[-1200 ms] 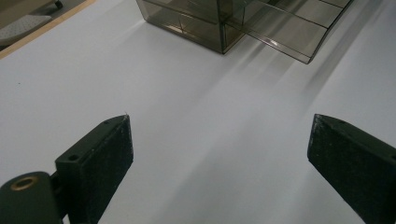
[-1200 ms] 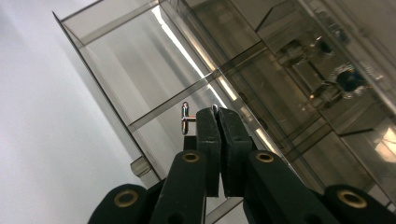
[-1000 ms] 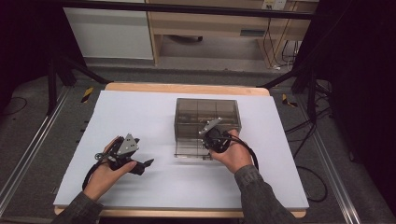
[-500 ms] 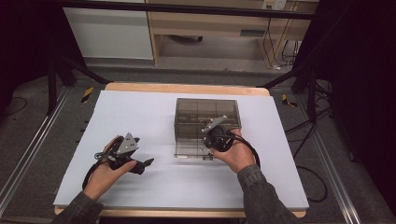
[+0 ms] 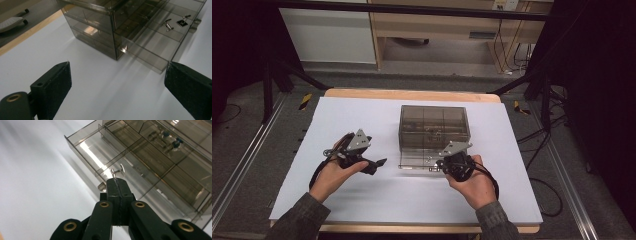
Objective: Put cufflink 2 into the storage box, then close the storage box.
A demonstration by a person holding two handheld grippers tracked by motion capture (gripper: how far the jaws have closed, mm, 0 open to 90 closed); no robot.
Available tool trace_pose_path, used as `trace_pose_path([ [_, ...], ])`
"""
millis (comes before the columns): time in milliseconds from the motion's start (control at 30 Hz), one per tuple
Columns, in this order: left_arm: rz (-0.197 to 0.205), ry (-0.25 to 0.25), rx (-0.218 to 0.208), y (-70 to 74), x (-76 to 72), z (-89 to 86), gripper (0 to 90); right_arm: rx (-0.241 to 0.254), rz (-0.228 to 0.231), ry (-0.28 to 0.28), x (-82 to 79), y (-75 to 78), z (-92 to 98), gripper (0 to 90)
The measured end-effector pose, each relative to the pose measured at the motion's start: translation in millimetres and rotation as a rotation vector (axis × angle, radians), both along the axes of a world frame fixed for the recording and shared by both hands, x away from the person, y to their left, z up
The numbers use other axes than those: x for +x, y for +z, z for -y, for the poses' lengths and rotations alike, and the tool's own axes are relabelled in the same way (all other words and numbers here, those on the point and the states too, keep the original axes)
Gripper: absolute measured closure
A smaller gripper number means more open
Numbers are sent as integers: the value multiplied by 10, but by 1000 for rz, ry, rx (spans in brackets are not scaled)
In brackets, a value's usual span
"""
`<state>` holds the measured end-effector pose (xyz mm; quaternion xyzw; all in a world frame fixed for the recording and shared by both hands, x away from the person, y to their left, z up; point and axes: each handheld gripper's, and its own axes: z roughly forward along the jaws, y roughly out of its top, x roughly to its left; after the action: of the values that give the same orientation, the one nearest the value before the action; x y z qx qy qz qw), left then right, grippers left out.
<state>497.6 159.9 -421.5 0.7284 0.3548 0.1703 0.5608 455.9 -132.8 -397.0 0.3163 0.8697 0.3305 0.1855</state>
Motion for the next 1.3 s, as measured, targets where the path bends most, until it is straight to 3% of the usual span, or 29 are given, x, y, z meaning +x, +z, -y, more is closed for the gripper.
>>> trace_pose_path([
  [367,9,-10,-7,271,195,324,103,65,29,-82,-304,-247,81,900],
  [567,14,-17,-18,382,265,476,180,91,66,-136,-429,-393,93,900],
  [833,14,-8,-57,453,413,744,447,140,118,-213,-521,-548,93,900],
  [1000,25,4,-80,449,485,837,740,139,128,-230,-519,-609,69,900],
  [1100,15,25,-93,429,532,864,854,149,132,-243,-525,-642,54,900],
  [1167,6,34,-102,411,560,874,897,148,144,-247,-527,-656,52,900],
  [1300,1,45,-85,360,586,918,900,161,136,-264,-529,-681,44,900],
])
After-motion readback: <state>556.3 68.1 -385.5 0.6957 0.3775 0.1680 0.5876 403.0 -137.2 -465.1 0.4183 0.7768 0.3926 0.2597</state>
